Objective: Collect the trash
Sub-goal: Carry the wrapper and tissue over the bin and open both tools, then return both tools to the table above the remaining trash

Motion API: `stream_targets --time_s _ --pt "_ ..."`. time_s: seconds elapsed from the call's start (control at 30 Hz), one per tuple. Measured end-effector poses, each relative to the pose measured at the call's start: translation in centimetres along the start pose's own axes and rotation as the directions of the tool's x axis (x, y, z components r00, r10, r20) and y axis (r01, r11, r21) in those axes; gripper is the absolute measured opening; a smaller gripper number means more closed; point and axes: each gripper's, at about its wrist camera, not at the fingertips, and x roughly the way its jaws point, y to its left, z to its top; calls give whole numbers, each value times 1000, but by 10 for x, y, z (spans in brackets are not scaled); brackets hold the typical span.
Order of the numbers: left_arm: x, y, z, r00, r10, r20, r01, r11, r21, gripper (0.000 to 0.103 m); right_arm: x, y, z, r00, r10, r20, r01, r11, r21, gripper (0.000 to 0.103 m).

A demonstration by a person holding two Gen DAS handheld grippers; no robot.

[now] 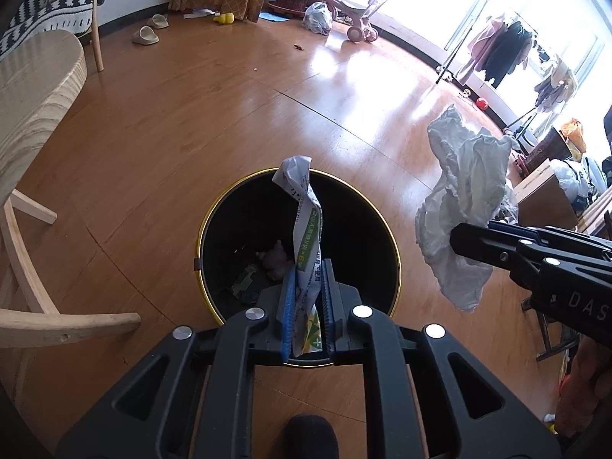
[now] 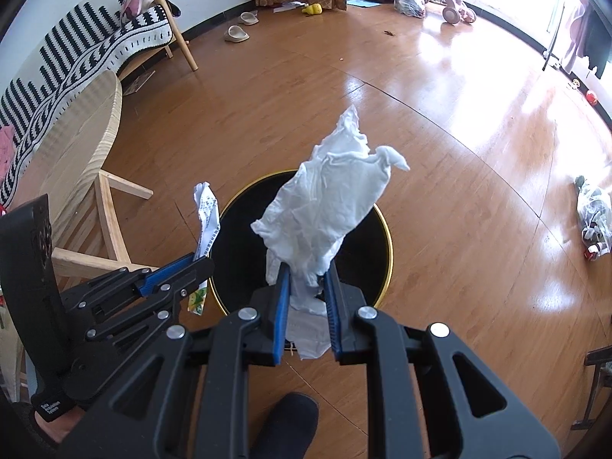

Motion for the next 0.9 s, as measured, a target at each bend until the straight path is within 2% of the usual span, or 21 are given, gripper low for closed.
stream_targets --time_s 0.07,0.13,0.37,0.63,0.7,0.73,0.77,0.8,0.9 --pt "-2 2 1 1000 6 2 -6 1000 -8 52 1 2 0 1000 3 -2 -3 1000 6 18" --pt "-7 2 0 1000 15 26 -14 1000 -13 62 3 5 0 1000 5 -5 -5 1000 12 18" --pt "-33 9 0 998 8 56 -6 1000 -29 65 14 7 6 999 23 -37 -23 1000 20 18" --pt "-101 19 -9 990 25 142 -24 1000 -7 73 34 16 15 997 14 -82 -11 1000 28 18" --pt "-117 24 -11 986 29 163 -28 1000 -9 73 40 18 16 995 5 -102 -2 1000 30 27" --pt "-128 28 -14 983 38 177 -37 999 -11 75 42 18 16 994 -2 -106 6 999 34 43" --pt "-140 33 -16 981 47 190 -46 999 -14 77 43 19 18 994 -8 -106 12 999 38 64" --pt "-151 38 -19 978 60 201 -58 998 -18 78 43 21 19 995 -14 -101 18 999 39 69" --pt "-179 54 -25 969 109 224 -104 994 -32 81 40 33 22 996 -19 -92 22 999 34 71"
